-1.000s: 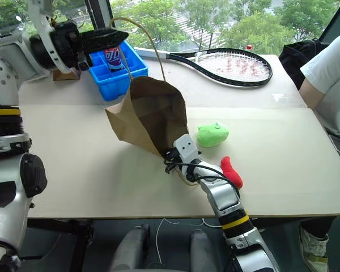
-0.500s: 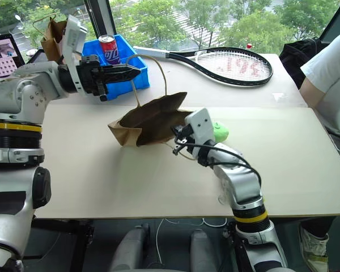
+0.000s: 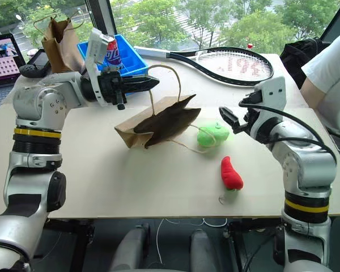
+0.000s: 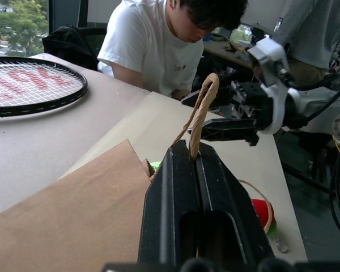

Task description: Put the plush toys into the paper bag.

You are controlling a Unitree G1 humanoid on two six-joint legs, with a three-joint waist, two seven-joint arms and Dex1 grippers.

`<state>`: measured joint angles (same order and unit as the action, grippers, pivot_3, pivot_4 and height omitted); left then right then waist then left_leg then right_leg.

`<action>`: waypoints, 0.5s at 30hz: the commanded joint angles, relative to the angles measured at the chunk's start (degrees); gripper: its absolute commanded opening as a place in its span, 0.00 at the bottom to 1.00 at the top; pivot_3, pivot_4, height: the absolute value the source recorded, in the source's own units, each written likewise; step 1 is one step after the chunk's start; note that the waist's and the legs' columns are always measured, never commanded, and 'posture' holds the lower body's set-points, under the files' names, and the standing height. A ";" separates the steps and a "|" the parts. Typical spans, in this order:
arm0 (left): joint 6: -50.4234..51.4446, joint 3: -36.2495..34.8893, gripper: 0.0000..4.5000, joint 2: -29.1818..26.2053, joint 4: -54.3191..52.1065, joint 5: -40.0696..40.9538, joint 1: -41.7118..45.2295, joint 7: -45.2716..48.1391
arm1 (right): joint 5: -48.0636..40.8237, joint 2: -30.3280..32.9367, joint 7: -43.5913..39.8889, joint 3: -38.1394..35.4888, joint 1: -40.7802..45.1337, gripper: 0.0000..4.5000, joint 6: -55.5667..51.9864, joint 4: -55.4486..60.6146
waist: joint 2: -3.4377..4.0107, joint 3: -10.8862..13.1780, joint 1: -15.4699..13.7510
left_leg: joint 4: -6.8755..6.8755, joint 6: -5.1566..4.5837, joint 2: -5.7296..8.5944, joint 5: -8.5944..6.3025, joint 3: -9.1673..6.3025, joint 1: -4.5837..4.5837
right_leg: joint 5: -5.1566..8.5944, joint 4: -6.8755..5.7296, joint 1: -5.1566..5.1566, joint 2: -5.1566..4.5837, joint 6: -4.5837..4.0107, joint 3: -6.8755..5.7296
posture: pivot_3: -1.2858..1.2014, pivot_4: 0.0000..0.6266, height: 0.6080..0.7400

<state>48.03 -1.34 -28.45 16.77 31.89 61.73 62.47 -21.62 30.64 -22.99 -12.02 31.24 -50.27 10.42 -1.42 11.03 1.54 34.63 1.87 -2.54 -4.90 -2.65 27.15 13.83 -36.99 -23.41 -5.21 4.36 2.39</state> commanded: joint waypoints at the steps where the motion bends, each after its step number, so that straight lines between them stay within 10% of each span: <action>1: 1.98 -1.98 0.00 0.14 -4.72 2.64 -0.11 -1.39 | 3.38 -1.89 0.16 3.07 2.63 0.99 6.44 -10.85 | 0.01 0.01 0.16 | 0.00 0.00 0.01 0.00 0.00 0.01 | 0.00 -0.02 -0.01 -0.01 0.01 0.01 | 0.52 0.24 1.00; 6: 3.90 -2.62 0.00 -0.53 -7.03 3.71 -0.99 -2.91 | 4.73 -3.85 -3.75 6.94 3.23 0.99 9.86 -20.36 | 0.02 0.01 0.44 | 0.02 0.00 0.03 0.00 0.01 0.02 | 0.01 -0.01 0.01 -0.01 0.03 0.02 | 0.52 0.24 1.00; 15: 4.65 -2.98 0.00 -0.69 -8.07 4.23 -1.57 -4.55 | 3.31 -1.91 -4.71 1.92 1.09 0.39 11.39 -18.68 | 0.02 0.01 0.36 | 0.02 0.00 0.04 0.00 -0.01 -0.04 | 0.01 -0.01 0.07 -0.02 0.04 0.01 | 0.52 0.24 1.00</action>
<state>52.77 -3.25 -28.92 10.96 35.09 59.97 58.08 -17.77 26.81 -27.85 -7.03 32.41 -39.75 -10.76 -1.40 11.04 1.90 34.66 1.87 -2.50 -4.90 -2.65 27.12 13.84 -37.00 -23.33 -5.23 4.40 2.39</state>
